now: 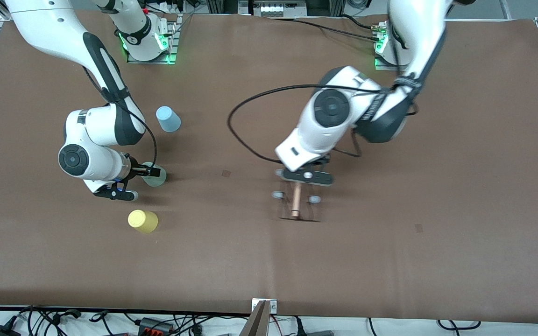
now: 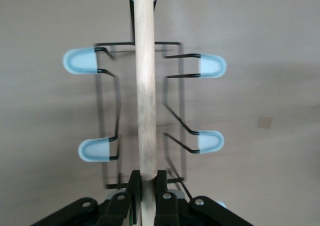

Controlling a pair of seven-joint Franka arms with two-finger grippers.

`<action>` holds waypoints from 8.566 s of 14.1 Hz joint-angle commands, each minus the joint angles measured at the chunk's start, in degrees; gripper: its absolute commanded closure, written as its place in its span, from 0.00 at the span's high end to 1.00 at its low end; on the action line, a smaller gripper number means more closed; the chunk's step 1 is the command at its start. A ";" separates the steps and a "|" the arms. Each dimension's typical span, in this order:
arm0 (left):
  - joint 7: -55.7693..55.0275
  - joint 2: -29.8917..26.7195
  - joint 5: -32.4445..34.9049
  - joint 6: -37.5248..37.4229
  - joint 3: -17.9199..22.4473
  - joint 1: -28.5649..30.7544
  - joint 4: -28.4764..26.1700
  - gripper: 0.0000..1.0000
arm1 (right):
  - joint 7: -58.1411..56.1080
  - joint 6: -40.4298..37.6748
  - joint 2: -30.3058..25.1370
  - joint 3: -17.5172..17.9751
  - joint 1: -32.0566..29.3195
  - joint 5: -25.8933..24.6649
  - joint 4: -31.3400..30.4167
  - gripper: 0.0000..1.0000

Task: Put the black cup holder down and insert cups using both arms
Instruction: 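Carry the rack with the left gripper while the right gripper grasps the cup, then release the rack with the left gripper while the right gripper carries the teal cup, then hang the teal cup on a rack peg and open the right gripper, then move the right gripper to the yellow cup and grasp it, then lift the yellow cup and carry it to the rack with the right gripper, then hang the yellow cup on a rack peg and open the right gripper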

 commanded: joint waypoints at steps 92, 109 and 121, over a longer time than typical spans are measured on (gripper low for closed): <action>28.04 -35.40 -1.51 -29.95 11.26 25.74 -11.24 1.00 | -11.86 -9.31 16.53 6.84 -2.73 -6.16 40.79 0.28; 28.13 -34.35 -1.86 -28.97 11.26 27.85 -11.24 1.00 | 18.82 -13.99 13.71 18.29 7.64 -5.45 42.65 0.29; 28.13 -33.56 -2.47 -28.97 11.35 28.20 -11.24 1.00 | 19.87 -10.30 16.87 18.20 9.49 -8.27 42.57 0.31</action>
